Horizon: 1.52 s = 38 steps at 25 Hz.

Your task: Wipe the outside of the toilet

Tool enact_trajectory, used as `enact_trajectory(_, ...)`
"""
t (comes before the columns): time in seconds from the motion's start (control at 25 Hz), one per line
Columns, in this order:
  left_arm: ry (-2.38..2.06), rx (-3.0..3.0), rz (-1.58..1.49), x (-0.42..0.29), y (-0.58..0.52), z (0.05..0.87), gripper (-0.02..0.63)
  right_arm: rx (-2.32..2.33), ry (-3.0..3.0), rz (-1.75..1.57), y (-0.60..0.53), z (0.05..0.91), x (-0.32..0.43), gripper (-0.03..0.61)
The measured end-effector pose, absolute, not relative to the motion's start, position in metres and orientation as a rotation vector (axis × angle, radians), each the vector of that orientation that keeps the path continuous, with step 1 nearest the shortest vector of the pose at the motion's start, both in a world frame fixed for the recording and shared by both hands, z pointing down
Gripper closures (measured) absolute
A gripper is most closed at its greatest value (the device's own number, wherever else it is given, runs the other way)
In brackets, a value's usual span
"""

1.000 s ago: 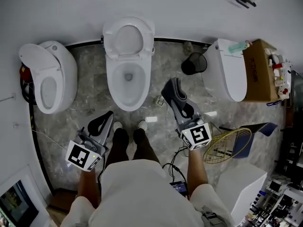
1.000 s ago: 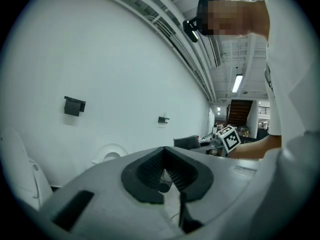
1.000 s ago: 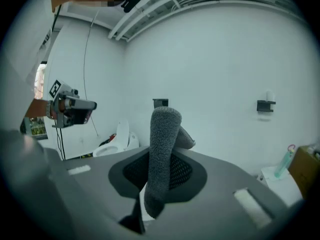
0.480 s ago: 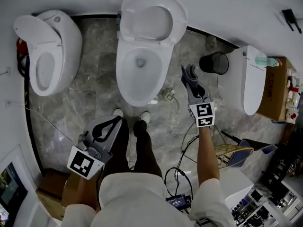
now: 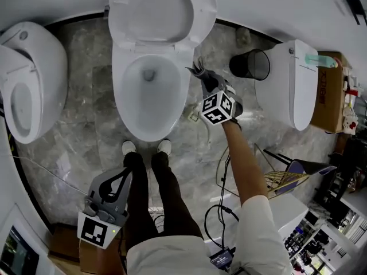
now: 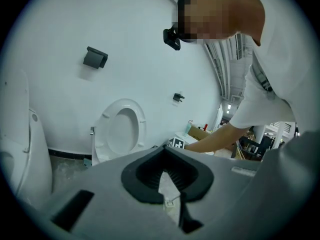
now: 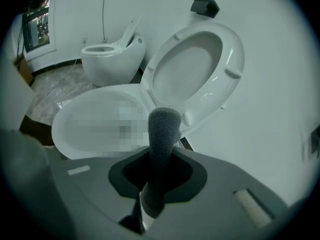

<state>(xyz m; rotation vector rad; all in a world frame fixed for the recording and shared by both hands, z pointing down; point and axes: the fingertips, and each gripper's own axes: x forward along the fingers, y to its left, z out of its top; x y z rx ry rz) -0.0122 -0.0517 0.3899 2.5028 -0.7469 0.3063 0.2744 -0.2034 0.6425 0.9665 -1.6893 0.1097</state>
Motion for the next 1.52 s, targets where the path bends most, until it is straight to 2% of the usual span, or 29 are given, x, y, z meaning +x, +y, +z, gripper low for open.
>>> enact_trajectory(0.44, -0.752, 2.452, 0.339, -0.013, -0.046, 0.46, 0.615, 0.846, -1.522, -0.111, -0.264, 0.755, 0.29, 0.526)
enact_trajectory(0.84, -0.765, 2.423, 0.367, -0.013, -0.041, 0.48, 0.615, 0.645, -1.534, -0.068, -0.29, 0.807, 0.269, 0.526)
enact_trajectory(1.12, -0.768, 2.424, 0.37, -0.011, -0.041, 0.481, 0.615, 0.494, -1.593, 0.084, -0.278, 0.818, 0.267, 0.526)
enact_trajectory(1.52, -0.765, 2.43, 0.36, -0.004, -0.04, 0.487, 0.615, 0.281, -1.647, 0.039, -0.235, 0.822, 0.25, 0.526)
